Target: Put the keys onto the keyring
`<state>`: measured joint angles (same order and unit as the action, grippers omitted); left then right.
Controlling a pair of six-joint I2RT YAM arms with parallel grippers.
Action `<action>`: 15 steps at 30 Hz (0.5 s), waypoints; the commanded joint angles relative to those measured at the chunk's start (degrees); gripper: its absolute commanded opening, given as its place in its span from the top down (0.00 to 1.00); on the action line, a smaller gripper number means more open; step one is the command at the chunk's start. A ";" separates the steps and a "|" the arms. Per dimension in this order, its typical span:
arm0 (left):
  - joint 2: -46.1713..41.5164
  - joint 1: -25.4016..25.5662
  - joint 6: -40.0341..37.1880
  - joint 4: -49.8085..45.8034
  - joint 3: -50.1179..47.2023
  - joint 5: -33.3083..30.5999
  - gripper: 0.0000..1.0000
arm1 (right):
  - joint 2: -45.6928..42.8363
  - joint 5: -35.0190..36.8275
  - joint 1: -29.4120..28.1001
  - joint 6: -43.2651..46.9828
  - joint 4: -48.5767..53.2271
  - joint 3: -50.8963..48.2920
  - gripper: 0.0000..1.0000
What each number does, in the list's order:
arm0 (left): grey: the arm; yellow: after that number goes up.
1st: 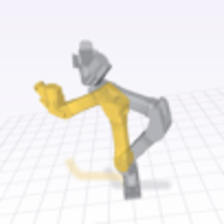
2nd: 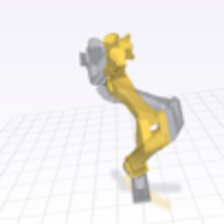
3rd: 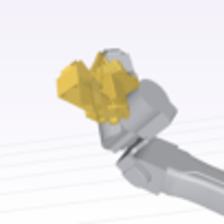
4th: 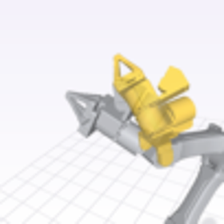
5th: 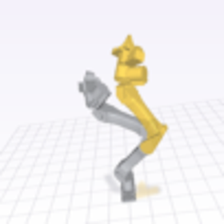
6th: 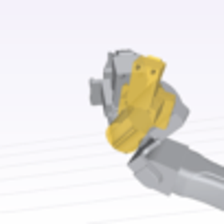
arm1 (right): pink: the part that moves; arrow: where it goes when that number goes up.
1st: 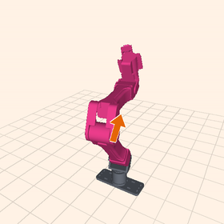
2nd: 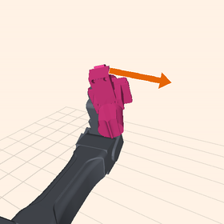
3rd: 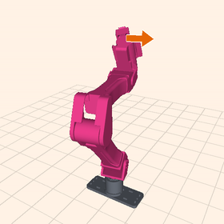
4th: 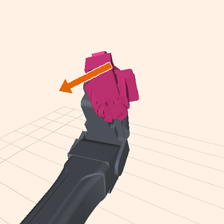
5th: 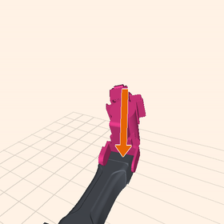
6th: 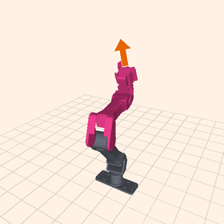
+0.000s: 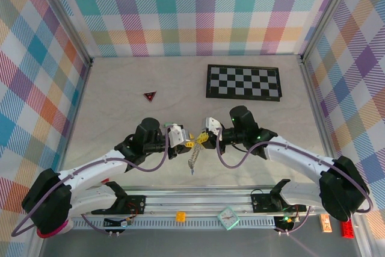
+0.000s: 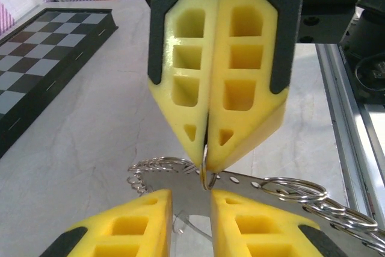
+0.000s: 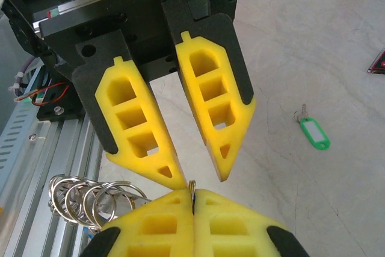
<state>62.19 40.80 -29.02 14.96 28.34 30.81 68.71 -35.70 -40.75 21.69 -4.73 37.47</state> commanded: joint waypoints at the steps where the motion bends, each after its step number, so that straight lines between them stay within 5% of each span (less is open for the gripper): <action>1: 0.21 0.42 -1.83 -0.11 -0.30 3.46 0.77 | 0.46 -2.77 0.27 1.51 -1.69 0.79 1.00; 15: 2.19 0.51 -3.27 -2.47 0.99 4.48 0.83 | 1.43 -3.97 -1.25 1.69 -3.42 0.94 1.00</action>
<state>63.70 40.84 -30.39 14.02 28.34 33.45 69.71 -36.29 -41.67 22.81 -4.91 37.50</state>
